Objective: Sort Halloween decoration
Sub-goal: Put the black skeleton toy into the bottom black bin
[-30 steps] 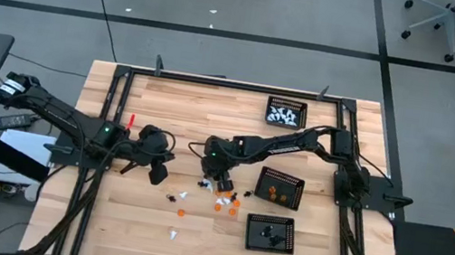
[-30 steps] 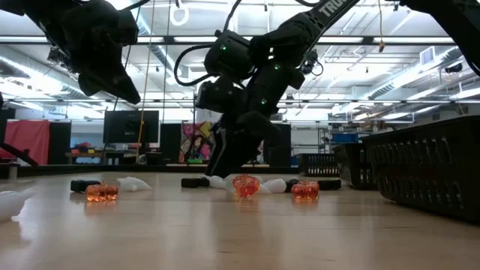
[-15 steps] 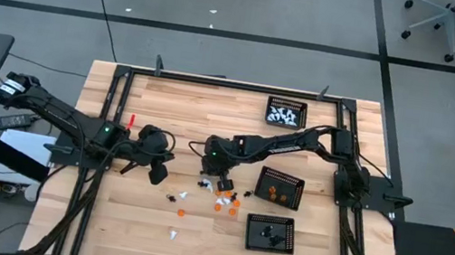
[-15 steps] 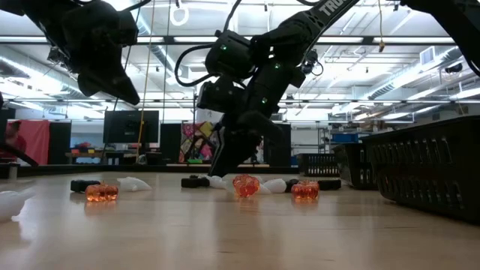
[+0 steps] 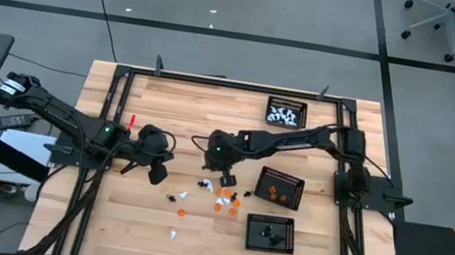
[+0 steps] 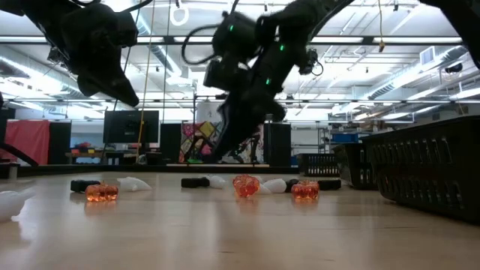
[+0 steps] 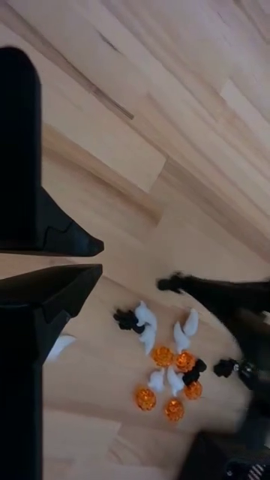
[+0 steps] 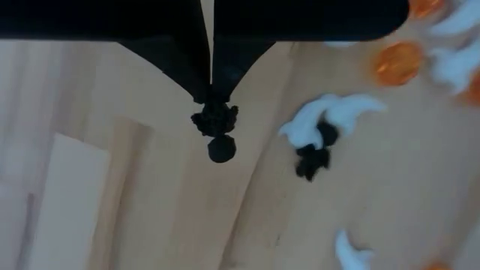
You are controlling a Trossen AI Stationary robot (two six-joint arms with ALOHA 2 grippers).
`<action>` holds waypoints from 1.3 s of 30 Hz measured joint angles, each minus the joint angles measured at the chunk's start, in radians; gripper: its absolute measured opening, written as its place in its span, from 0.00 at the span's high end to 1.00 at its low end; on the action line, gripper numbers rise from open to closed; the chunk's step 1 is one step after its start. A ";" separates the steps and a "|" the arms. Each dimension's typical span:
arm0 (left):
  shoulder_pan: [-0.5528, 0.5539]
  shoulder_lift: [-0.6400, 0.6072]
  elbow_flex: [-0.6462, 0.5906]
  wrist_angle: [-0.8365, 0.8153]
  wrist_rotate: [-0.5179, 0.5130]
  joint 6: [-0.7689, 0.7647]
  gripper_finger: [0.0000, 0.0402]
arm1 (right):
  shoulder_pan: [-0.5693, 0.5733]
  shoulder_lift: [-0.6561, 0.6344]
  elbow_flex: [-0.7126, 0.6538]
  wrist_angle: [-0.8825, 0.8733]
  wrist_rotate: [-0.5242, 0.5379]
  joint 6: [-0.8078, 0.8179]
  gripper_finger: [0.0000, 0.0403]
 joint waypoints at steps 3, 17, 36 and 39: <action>0.004 0.000 0.000 0.000 -0.001 0.037 0.92 | 0.002 -0.049 0.000 -0.061 -0.014 0.000 0.98; 0.153 0.000 0.000 0.095 -0.010 0.317 0.92 | 0.162 -0.276 0.001 -0.472 -0.240 0.160 0.98; 0.199 0.000 0.000 0.166 -0.008 0.509 0.91 | 0.429 -0.268 -0.196 -0.516 -0.279 0.591 0.98; 0.199 0.000 0.000 0.165 -0.008 0.511 0.91 | 0.429 -0.268 -0.218 -0.505 -0.278 0.626 0.97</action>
